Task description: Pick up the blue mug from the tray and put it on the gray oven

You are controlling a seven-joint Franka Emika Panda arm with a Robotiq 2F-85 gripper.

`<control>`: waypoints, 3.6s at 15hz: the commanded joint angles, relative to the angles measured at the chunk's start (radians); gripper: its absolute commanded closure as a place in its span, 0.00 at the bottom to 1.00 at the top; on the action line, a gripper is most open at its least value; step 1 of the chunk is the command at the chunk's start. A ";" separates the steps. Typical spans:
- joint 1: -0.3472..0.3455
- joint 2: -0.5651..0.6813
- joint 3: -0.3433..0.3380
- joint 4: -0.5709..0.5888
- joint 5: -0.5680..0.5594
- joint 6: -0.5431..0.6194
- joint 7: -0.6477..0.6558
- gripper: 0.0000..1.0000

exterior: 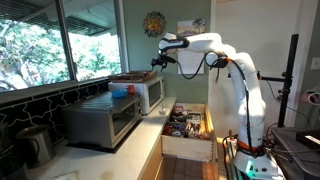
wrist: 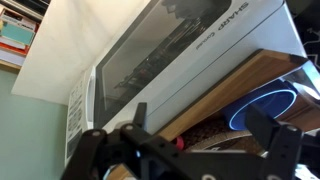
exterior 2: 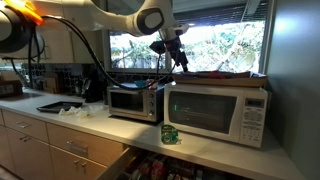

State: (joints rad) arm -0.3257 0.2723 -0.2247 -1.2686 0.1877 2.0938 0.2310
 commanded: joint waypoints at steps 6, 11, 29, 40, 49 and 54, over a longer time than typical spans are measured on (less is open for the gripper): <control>-0.043 0.203 0.077 0.153 0.131 0.230 -0.203 0.00; -0.078 0.338 0.136 0.321 0.159 0.272 -0.259 0.00; -0.090 0.503 0.165 0.535 0.145 0.233 -0.278 0.80; -0.075 0.468 0.107 0.611 0.063 -0.009 -0.260 0.99; -0.054 0.465 0.098 0.746 -0.013 -0.036 -0.266 0.99; -0.014 0.458 0.147 0.887 -0.036 -0.106 -0.272 0.99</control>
State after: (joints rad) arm -0.3559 0.7175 -0.1147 -0.5050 0.1816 2.0579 -0.0467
